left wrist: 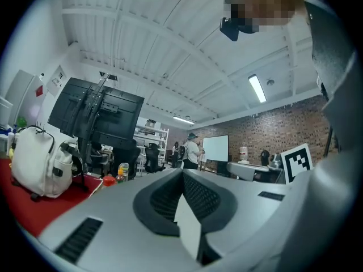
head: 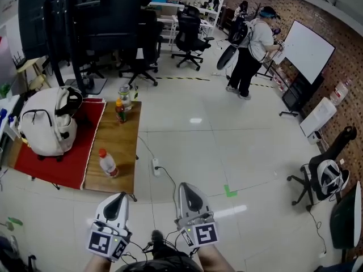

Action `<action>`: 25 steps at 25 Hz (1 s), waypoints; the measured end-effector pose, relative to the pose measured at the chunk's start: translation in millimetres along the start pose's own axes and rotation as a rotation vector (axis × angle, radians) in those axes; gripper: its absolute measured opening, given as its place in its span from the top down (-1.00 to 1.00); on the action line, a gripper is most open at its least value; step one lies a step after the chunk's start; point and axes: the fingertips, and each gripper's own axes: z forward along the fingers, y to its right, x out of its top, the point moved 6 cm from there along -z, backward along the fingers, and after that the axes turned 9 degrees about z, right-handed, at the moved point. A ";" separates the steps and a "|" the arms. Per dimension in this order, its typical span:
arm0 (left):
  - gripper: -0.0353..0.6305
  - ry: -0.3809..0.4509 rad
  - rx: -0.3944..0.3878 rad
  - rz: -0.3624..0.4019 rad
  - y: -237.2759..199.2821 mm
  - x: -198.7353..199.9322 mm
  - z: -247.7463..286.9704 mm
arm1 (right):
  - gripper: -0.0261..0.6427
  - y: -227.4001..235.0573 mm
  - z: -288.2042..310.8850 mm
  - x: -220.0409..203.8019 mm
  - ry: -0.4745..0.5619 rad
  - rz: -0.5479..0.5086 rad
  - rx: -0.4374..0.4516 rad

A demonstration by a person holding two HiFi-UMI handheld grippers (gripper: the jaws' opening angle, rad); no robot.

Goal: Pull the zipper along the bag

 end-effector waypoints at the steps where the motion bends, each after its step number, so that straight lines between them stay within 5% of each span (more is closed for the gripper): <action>1: 0.79 0.000 0.002 0.002 -2.1 1.8 14.2 | 0.93 9.6 10.7 0.7 0.001 0.002 0.003; 10: 0.79 0.003 0.042 0.013 -9.1 6.6 90.1 | 0.93 64.9 71.7 -11.3 -0.019 0.035 0.054; 25: 0.79 -0.013 0.059 0.026 -21.2 15.2 92.7 | 0.93 56.4 86.7 -7.3 -0.008 0.071 0.081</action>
